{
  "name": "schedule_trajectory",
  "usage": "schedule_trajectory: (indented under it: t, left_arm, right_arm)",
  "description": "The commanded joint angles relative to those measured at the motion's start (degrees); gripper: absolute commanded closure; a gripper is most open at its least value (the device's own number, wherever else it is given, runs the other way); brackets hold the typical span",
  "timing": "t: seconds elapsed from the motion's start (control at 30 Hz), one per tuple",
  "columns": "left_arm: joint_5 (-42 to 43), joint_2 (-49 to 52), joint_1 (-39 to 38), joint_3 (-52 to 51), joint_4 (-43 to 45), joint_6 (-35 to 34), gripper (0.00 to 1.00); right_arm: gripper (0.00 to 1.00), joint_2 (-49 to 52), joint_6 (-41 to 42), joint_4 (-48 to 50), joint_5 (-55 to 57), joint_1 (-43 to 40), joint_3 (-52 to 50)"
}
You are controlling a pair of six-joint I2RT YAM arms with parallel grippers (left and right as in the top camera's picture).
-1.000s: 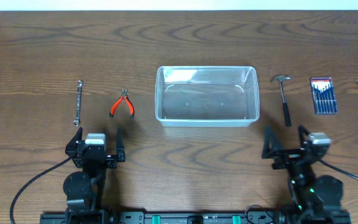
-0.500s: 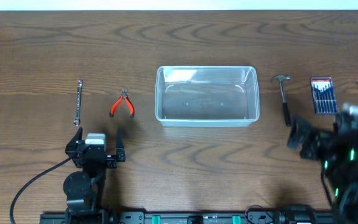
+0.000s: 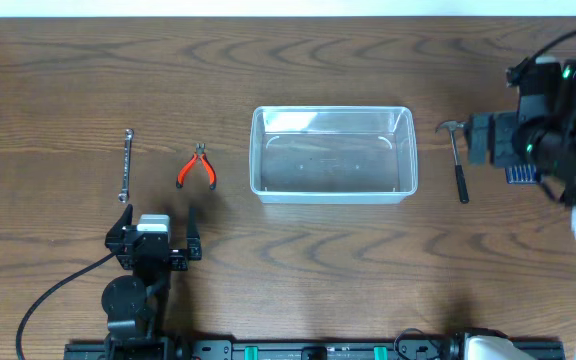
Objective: Pack container
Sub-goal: 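Move the right gripper to the yellow-handled screwdriver at far right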
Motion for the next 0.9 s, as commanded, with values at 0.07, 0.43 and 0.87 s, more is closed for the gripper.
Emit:
schedule_trajectory:
  t: [0.07,0.43,0.87]
  left_arm:
    - [0.79,-0.04,-0.13,-1.57,-0.55,-0.48,0.02]
    - [0.76,-0.04,-0.13,-1.55,-0.55,-0.48,0.02]
    - [0.79,-0.04,-0.13,-1.55,-0.55,-0.48,0.02]
  right_arm:
    - [0.01,7.65,-9.66,-2.86,-11.23,-8.7,6.23]
    - [0.01,12.57,-19.96,-5.62,1.9,-24.94,14.86]
    - [0.01,26.69,-34.42,-6.34,5.49,-33.77,14.97]
